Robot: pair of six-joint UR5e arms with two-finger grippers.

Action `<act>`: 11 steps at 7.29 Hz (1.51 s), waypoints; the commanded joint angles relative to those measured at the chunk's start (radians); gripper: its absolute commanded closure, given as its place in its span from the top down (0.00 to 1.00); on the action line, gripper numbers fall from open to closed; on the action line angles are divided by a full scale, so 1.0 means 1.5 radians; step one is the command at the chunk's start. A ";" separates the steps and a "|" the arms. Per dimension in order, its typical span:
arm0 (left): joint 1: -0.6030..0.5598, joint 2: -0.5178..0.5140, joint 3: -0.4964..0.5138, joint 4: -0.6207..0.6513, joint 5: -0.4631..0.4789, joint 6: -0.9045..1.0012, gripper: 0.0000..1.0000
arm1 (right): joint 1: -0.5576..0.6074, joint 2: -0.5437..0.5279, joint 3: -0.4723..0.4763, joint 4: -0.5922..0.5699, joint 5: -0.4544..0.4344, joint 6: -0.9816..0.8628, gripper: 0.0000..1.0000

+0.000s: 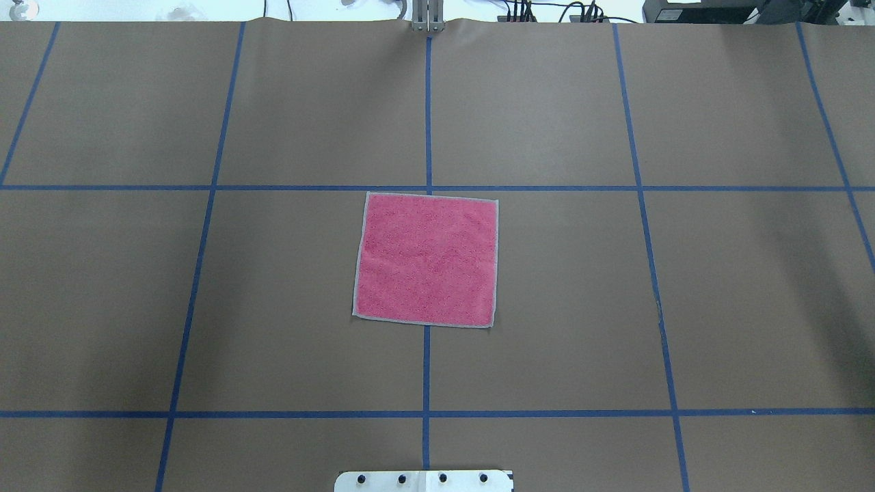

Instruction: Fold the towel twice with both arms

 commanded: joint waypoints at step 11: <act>0.076 -0.025 -0.031 -0.177 -0.038 -0.296 1.00 | -0.017 0.002 -0.013 0.038 0.034 0.007 1.00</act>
